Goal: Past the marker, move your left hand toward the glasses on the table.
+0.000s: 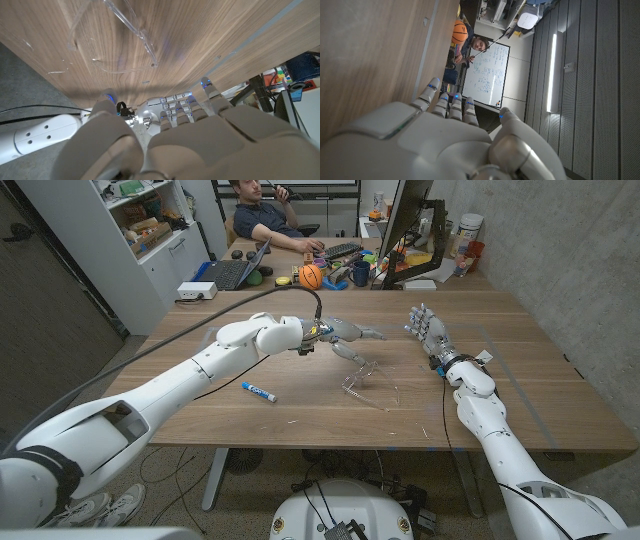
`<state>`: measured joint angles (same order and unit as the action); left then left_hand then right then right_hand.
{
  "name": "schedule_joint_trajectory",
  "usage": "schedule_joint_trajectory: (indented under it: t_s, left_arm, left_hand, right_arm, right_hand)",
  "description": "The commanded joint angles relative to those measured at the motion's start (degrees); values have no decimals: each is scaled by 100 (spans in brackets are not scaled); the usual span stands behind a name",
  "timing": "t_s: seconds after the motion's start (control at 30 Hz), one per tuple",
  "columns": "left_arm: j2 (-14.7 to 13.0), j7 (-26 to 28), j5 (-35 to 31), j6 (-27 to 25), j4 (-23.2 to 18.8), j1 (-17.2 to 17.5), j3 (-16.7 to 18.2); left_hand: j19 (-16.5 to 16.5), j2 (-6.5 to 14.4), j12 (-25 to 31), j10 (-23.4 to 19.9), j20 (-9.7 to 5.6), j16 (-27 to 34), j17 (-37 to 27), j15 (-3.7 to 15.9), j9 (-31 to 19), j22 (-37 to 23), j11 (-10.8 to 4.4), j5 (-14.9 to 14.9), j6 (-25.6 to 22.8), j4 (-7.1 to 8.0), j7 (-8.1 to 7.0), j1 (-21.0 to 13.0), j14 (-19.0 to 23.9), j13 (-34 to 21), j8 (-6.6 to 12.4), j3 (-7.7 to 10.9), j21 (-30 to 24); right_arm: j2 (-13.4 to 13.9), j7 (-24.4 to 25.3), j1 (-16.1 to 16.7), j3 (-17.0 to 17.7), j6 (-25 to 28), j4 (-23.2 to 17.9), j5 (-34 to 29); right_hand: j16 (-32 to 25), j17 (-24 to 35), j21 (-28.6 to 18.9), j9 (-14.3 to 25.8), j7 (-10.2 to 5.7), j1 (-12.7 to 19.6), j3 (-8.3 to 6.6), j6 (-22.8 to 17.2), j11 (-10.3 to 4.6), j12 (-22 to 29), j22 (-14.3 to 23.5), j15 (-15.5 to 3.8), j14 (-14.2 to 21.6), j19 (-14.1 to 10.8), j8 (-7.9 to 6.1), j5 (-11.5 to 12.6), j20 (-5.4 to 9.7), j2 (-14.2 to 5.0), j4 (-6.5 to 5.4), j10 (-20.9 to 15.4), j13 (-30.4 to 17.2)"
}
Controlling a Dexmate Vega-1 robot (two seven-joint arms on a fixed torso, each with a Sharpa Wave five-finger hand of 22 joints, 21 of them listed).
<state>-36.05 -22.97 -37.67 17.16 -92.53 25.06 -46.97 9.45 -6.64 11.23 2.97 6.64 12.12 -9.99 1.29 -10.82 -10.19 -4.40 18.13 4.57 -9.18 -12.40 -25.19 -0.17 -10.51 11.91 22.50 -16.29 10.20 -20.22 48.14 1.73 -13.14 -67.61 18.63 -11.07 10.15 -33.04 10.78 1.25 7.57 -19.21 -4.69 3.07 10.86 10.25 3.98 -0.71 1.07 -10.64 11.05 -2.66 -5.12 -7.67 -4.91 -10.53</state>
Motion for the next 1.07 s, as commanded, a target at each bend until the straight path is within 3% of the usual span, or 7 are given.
schedule_joint_trajectory:
  t_s: [0.03, 0.27, 1.07]
  left_arm:
    - [37, 52, -459, -316, 39, 6, -158]
    - [49, 45, -469, -360, 48, -3, -177]
    - [79, 73, -407, -245, 116, -82, -216]
  left_hand:
    - [278, 2, 34, -159, -72, 79, -12, 68, -13, -12, -57, 66, -131, -63, -18, -314, 181, -25, 70, 7, 10]
    - [578, 87, 43, -358, -183, 99, -4, 138, -21, -14, -118, 116, -342, -69, -22, -793, 392, -24, 129, 59, 19]
    - [599, 113, -35, -269, -216, -2, -5, 142, -24, -23, -118, 112, -519, -23, -25, -1074, 267, -28, 153, 20, 124]
  right_arm:
    - [12, 45, 3, -23, 3, 2, -38]
    - [11, 44, -10, -29, -33, 29, -41]
    - [3, 38, -87, -46, -76, 137, -31]
  right_hand:
    - [-41, 16, 11, 17, 23, -34, 29, -32, 0, 23, 30, 36, 7, -37, -43, 50, -22, 13, 13, -48, -28]
    - [-42, 17, 22, 17, 31, -52, 47, -36, -13, 25, 31, 33, 7, -38, -44, 51, -22, 23, 6, -54, -28]
    - [-42, 19, 51, 17, 33, -95, 95, -32, -1, 23, 31, 28, 6, -52, -40, 55, -27, 44, -7, -53, -28]
